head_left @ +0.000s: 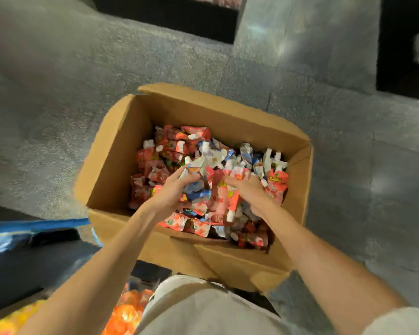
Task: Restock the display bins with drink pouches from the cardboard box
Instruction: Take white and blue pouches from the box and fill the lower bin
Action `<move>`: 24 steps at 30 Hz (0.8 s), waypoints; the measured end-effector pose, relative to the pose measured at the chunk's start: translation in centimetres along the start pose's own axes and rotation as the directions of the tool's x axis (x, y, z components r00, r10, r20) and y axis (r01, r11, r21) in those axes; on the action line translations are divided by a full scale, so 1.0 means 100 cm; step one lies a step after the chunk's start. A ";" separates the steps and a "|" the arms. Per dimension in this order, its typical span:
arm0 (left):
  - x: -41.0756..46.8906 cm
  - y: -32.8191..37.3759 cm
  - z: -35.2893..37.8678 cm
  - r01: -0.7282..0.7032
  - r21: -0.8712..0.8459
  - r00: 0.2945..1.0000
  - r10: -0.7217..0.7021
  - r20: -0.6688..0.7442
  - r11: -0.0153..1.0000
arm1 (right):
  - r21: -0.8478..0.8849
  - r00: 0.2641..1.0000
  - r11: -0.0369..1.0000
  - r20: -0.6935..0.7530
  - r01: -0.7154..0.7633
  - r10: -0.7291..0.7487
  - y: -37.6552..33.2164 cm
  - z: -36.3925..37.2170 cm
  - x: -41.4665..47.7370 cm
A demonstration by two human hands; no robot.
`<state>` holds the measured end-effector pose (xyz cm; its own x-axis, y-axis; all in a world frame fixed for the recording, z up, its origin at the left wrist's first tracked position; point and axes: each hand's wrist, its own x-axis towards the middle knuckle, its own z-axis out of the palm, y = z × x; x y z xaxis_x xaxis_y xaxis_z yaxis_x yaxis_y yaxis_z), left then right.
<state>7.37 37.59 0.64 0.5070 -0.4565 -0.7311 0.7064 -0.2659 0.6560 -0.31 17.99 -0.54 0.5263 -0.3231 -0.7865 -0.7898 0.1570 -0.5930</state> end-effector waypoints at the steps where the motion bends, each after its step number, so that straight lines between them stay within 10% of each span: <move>1: -0.019 0.000 0.004 -0.037 -0.037 0.999 0.036 -0.007 0.999 | 0.041 0.999 0.999 0.042 0.026 -0.027 -0.009 -0.001 -0.007; 10: -0.210 -0.039 0.045 -0.431 -0.323 0.892 0.345 -0.291 0.842 | 0.138 0.886 0.960 0.369 0.246 -0.280 -0.036 0.037 -0.133; 24: -0.525 -0.184 0.019 -0.912 -0.244 0.392 0.519 -0.759 0.330 | -0.001 0.454 0.854 0.847 0.521 -0.276 0.048 0.236 -0.429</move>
<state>-33.18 64.81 27.32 0.9406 0.3279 -0.0881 -0.1083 0.5356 0.8375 -19.24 54.65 26.29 0.7243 0.6001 -0.3396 -0.4006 -0.0347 -0.9156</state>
